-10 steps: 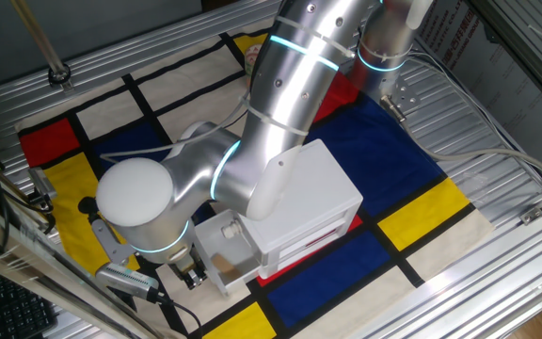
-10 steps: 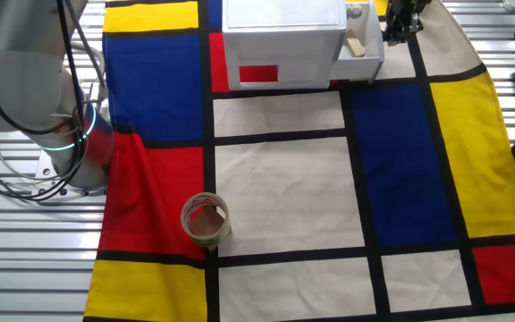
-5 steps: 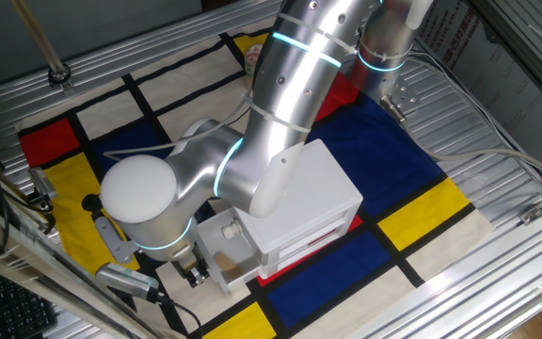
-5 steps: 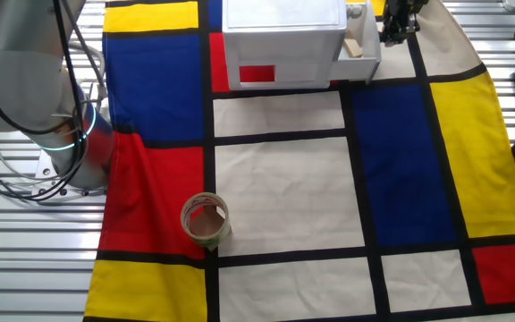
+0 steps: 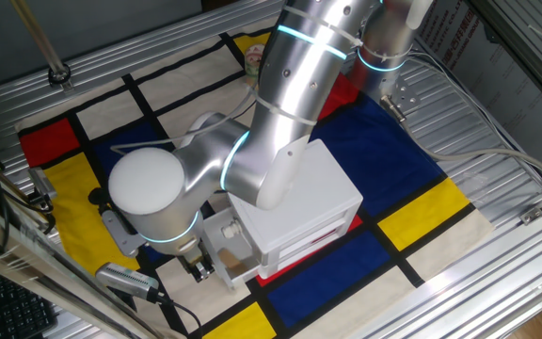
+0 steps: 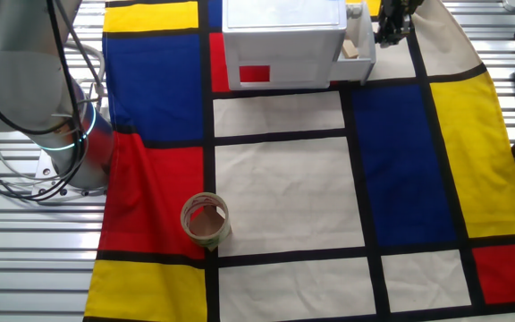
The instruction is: Grasp the handle and close the drawer
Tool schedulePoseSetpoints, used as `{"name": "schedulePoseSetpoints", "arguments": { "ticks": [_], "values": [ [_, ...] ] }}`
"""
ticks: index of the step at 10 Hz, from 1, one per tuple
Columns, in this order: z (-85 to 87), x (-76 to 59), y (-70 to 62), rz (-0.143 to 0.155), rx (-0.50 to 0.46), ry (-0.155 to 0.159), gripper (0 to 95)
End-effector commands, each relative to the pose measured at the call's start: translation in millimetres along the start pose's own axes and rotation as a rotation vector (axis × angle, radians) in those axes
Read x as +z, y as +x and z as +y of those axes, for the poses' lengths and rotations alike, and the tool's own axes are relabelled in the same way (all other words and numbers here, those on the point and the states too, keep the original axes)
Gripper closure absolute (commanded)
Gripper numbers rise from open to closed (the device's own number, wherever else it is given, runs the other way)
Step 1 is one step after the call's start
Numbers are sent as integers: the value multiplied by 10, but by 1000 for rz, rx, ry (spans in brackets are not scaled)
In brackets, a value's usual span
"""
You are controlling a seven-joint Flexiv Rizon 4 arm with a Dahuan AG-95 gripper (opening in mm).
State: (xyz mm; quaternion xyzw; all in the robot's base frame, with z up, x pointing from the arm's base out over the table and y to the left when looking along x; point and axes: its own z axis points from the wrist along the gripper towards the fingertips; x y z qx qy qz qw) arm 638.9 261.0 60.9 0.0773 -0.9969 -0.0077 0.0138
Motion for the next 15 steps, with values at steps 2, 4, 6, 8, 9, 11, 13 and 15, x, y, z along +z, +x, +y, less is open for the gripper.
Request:
{"name": "schedulePoseSetpoints", "arguments": {
  "ticks": [2, 4, 6, 8, 9, 11, 13, 15],
  "values": [
    [-3, 0, 42, 2, 1, 0, 950],
    [1, 10, 95, 1, 2, 2, 950],
    [24, 3, 128, 5, 7, 4, 950],
    [22, 8, 150, 5, 7, 4, 950],
    [20, 9, 164, 8, 6, 4, 950],
    [12, 0, 212, 11, 6, 3, 950],
    [5, 2, 245, 9, 4, 2, 950],
    [5, 29, 288, 6, 6, -1, 950]
  ]
}}
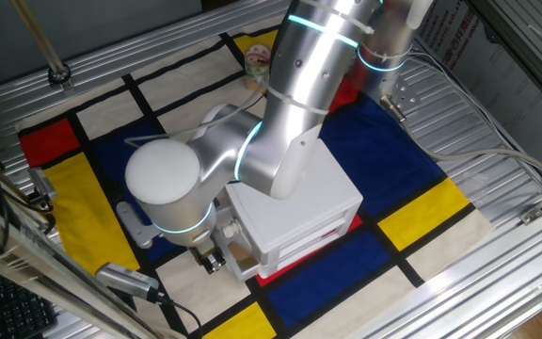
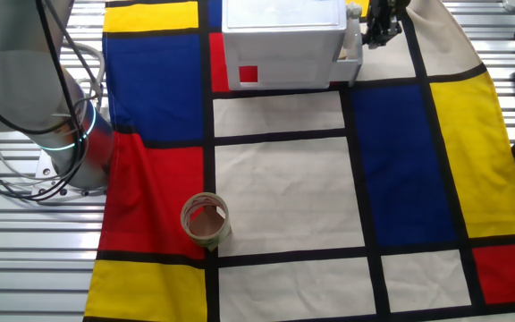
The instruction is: Grasp the handle and close the drawer
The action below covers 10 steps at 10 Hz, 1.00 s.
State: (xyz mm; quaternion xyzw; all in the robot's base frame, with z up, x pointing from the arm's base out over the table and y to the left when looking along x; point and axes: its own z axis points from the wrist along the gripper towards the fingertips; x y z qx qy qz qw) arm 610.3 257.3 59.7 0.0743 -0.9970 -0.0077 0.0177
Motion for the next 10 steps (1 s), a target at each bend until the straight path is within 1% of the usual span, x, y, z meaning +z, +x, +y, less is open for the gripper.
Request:
{"name": "schedulePoseSetpoints", "arguments": {
  "ticks": [1, 4, 7, 8, 10],
  "values": [
    [6, 28, 21, -4, 0, 3, 950],
    [23, 6, 37, 0, -1, 2, 950],
    [25, 48, 92, -2, -4, 4, 950],
    [28, 40, 101, 0, -8, 8, 950],
    [41, 8, 115, 2, -11, 1, 950]
  ]
}}
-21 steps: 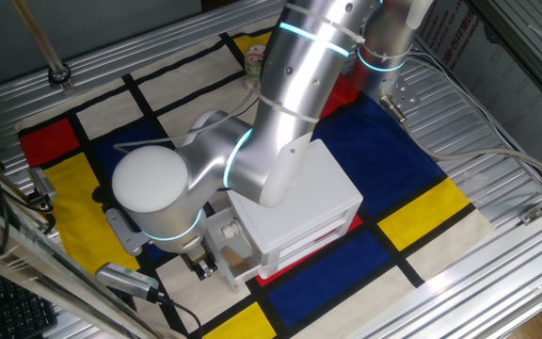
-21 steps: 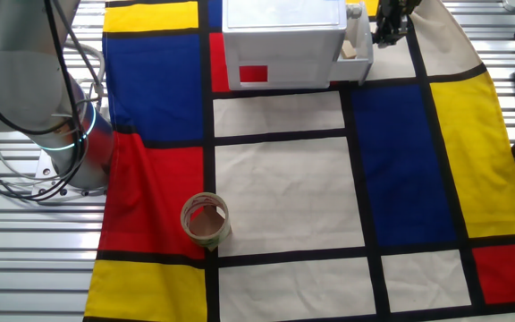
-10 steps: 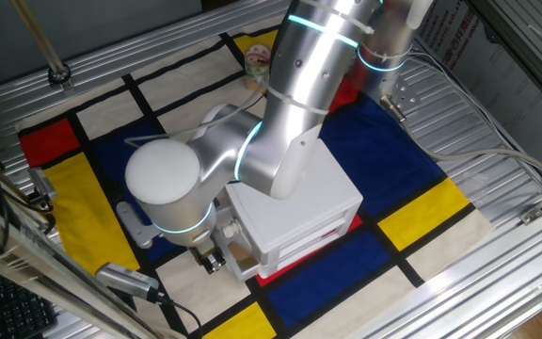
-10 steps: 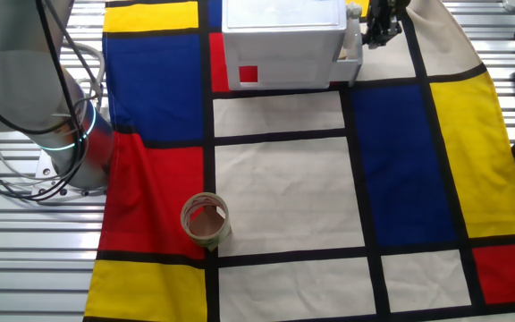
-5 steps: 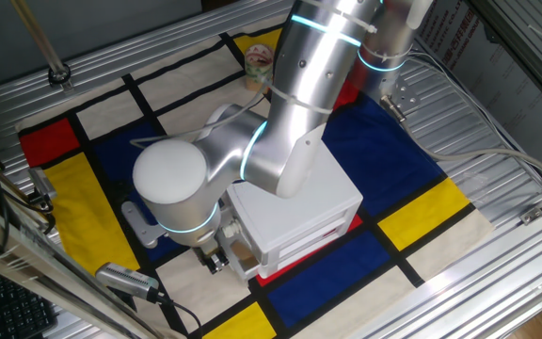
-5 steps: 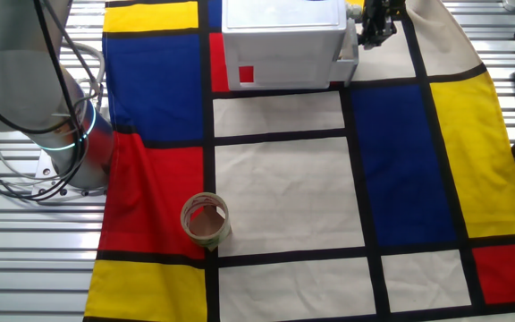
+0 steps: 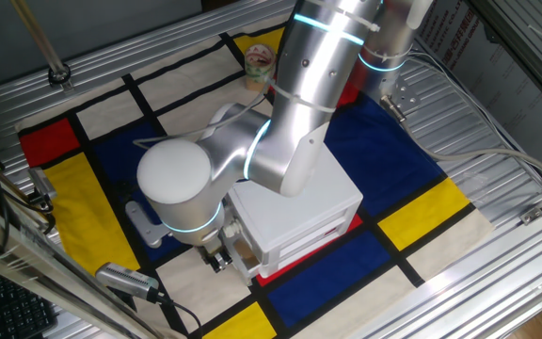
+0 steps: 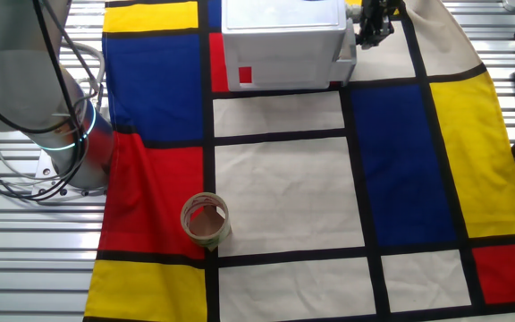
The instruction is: Grasp the handle and close the drawer
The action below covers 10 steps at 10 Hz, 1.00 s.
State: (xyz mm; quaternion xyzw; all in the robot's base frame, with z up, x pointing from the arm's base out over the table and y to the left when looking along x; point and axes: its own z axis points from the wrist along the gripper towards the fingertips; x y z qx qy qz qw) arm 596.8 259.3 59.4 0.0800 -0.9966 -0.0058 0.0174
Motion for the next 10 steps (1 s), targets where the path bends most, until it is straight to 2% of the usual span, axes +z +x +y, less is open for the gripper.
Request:
{"name": "schedulePoseSetpoints", "arguments": {
  "ticks": [1, 3, 5, 10],
  "values": [
    [9, 0, -9, 9, -4, -4, 950],
    [17, 24, 10, 7, -7, -3, 950],
    [28, 9, 32, 20, -12, 3, 950],
    [44, 11, 76, 16, -13, -2, 950]
  ]
}}
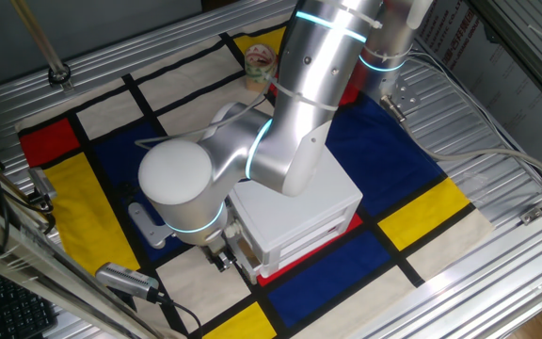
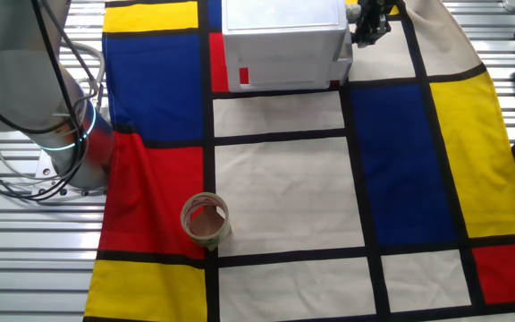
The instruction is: Grasp the handle and close the drawer
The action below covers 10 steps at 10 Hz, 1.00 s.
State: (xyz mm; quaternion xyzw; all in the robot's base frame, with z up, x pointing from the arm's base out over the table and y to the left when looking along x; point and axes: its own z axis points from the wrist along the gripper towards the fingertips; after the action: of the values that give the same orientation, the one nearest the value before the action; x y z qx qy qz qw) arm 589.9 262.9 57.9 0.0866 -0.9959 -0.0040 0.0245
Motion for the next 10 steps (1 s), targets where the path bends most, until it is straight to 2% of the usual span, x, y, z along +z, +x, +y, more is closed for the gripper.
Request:
{"name": "schedulePoseSetpoints", "arguments": {
  "ticks": [1, 10],
  "values": [
    [2, -17, 19, 2, -1, -2, 950],
    [11, -10, 70, 7, -3, -2, 950]
  ]
}}
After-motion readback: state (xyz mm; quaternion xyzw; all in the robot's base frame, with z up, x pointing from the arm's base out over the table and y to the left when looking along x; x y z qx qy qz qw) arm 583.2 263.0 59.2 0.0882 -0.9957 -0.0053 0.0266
